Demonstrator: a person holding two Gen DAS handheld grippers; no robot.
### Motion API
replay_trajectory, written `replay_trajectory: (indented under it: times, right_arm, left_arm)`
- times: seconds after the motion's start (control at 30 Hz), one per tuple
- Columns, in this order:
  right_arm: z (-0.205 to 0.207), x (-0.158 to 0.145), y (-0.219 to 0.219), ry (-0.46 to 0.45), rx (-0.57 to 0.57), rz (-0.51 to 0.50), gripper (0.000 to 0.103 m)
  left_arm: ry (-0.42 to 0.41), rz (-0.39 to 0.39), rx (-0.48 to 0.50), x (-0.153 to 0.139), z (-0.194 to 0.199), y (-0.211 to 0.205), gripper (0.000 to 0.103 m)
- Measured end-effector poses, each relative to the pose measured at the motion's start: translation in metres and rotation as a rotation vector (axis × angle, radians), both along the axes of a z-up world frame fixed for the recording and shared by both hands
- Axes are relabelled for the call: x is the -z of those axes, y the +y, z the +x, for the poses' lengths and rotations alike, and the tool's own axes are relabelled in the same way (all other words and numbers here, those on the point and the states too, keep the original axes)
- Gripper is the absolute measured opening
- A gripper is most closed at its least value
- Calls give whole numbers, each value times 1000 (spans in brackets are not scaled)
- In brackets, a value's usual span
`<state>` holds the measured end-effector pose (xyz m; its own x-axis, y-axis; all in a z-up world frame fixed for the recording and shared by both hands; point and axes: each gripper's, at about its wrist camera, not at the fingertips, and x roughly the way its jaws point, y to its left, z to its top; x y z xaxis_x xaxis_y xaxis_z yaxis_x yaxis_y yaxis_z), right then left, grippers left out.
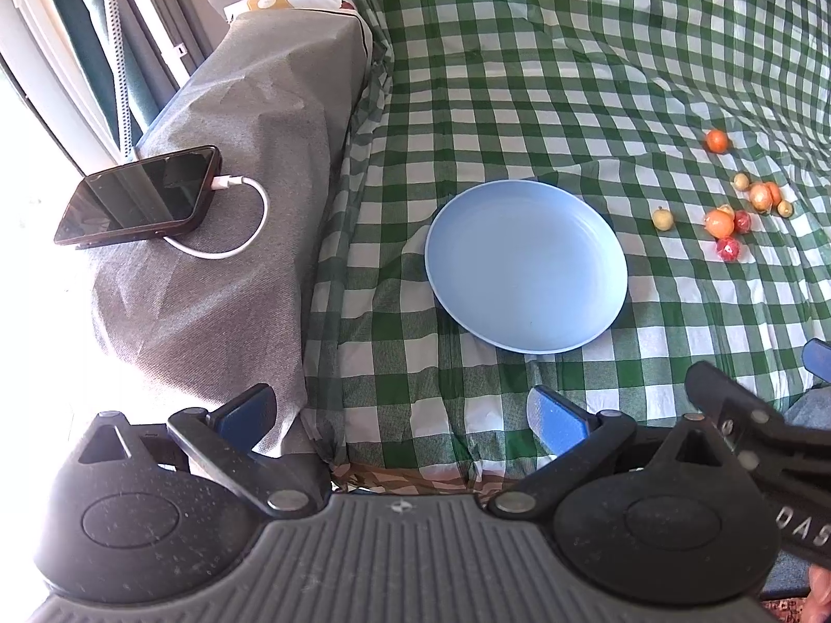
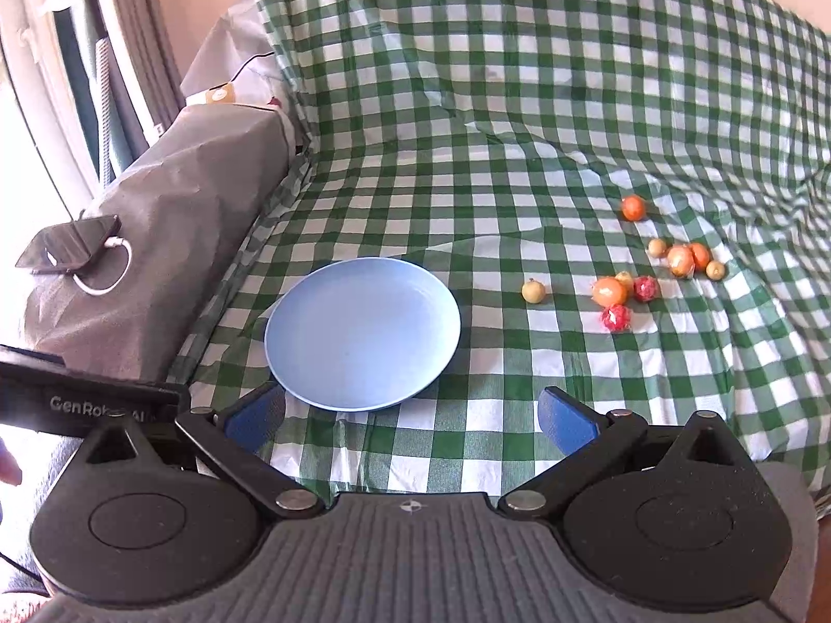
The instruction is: Organize fruits
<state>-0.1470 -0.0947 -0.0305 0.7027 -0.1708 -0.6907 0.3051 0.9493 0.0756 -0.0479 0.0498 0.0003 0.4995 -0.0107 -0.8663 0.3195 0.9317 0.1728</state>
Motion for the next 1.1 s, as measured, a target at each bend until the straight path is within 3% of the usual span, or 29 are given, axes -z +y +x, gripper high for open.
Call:
replay_trajectory:
  times: [0.37,0.53,0.73,1.0,1.07,1.1]
  right_arm:
    - [-1,23,-55,-48,132,144,103]
    - [1,44,-97,-48,247,96,103]
    - [9,85,-188,-54,425,10,103]
    - [52,129,-292,-79,521,-72,102]
    - [67,137,-312,-84,515,-51,97]
    - [76,142,-318,-76,505,-39,87]
  left_arm:
    - [47,66,50,15,11,-43,103]
    - [103,31,113,34,19,-82,103]
    - [171,30,213,70,48,-159,103]
    - [108,55,319,119,104,-262,103]
    - [90,72,333,133,116,-282,103]
    - [87,79,342,140,123,-291,103]
